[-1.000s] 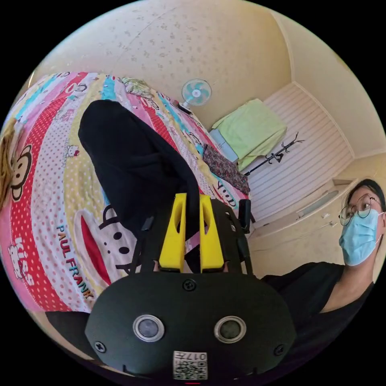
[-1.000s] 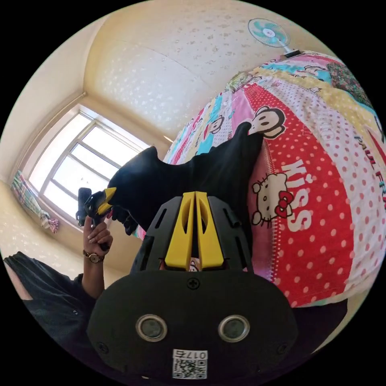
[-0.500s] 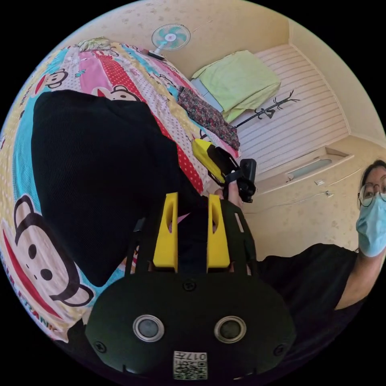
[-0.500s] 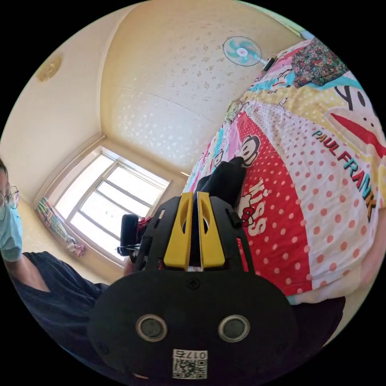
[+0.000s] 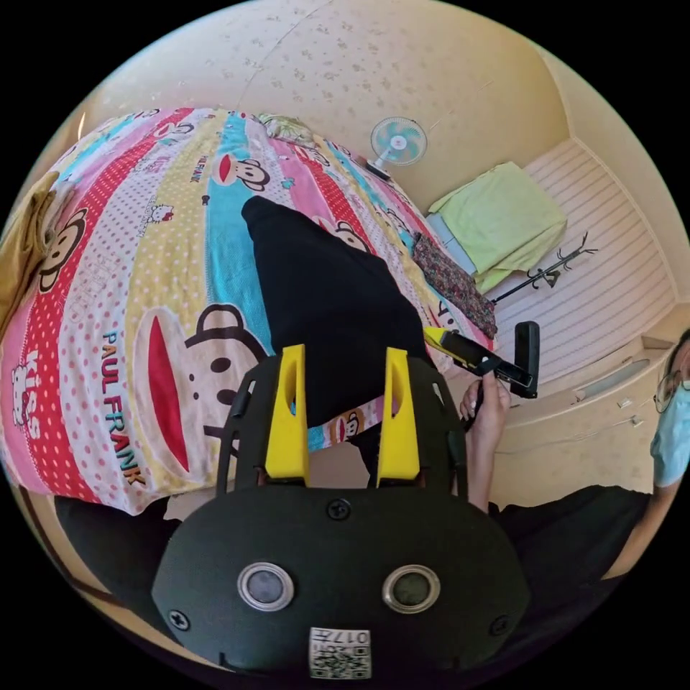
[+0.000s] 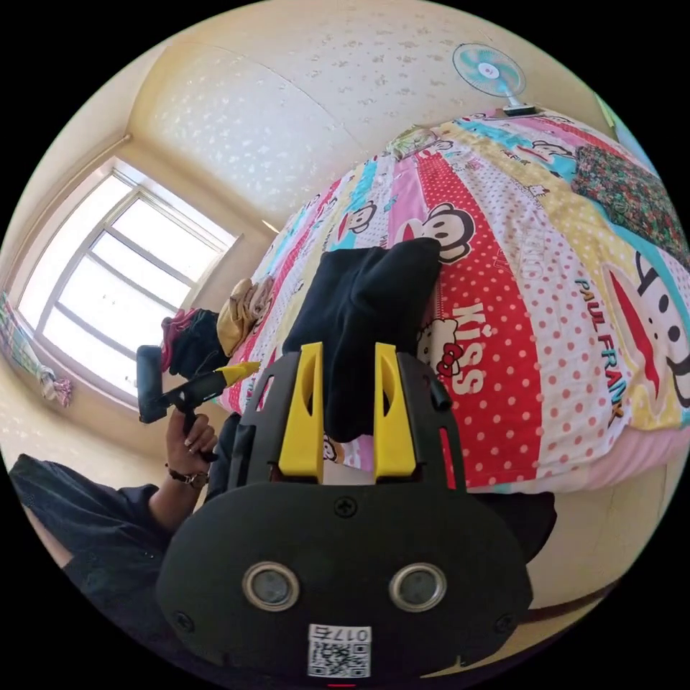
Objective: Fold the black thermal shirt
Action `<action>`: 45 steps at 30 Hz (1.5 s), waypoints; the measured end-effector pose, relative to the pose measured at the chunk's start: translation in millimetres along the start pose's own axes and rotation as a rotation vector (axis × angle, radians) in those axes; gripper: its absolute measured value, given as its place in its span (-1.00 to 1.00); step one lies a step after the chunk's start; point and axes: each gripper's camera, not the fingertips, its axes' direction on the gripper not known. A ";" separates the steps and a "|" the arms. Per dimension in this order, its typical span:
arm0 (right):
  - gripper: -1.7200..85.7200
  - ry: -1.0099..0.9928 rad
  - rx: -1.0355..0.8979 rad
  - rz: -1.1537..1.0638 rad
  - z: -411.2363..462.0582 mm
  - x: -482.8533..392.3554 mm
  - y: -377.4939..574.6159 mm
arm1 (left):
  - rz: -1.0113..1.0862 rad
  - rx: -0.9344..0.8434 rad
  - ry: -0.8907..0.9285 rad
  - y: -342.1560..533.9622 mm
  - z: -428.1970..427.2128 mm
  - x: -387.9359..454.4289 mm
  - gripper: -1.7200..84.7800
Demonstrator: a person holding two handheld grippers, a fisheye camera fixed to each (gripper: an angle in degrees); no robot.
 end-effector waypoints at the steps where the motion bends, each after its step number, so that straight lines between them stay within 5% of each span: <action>1: -0.68 0.005 -0.021 0.007 1.8 -0.6 -1.6 | -0.016 -0.031 -0.005 -0.8 7.3 -2.5 -0.60; 6: -0.71 -0.104 -0.273 0.018 28.7 -2.9 -16.4 | -0.048 -0.170 0.020 0.1 44.7 -9.2 -0.62; 10: -0.84 0.015 -0.375 0.006 41.4 -4.2 -19.5 | -0.071 -0.171 0.042 -3.3 52.0 -20.9 -0.69; 14: -0.87 0.052 -0.311 0.096 34.1 19.5 -20.2 | -0.042 -0.206 0.063 -13.4 47.5 -19.4 -0.70; 19: -0.87 -0.201 -0.330 0.199 59.5 68.0 -13.5 | -0.064 -0.124 0.093 -15.8 21.0 -28.5 -0.69; 28: -0.80 -0.137 0.101 -0.007 -1.0 15.9 3.2 | -0.231 -0.100 0.305 -30.8 23.1 -77.6 -0.52; 33: -0.88 -0.247 0.006 -0.271 55.7 -10.9 -0.9 | -0.263 -0.136 0.373 -42.8 26.7 -83.9 -0.56; 37: -0.93 -0.059 -0.206 -0.220 126.0 8.9 -8.1 | -0.253 -0.189 0.323 -51.0 30.0 -86.8 -0.63; 45: -0.94 -0.181 -0.184 -0.148 123.6 54.7 -8.1 | -0.359 -0.206 0.459 -72.1 28.0 -130.4 -0.67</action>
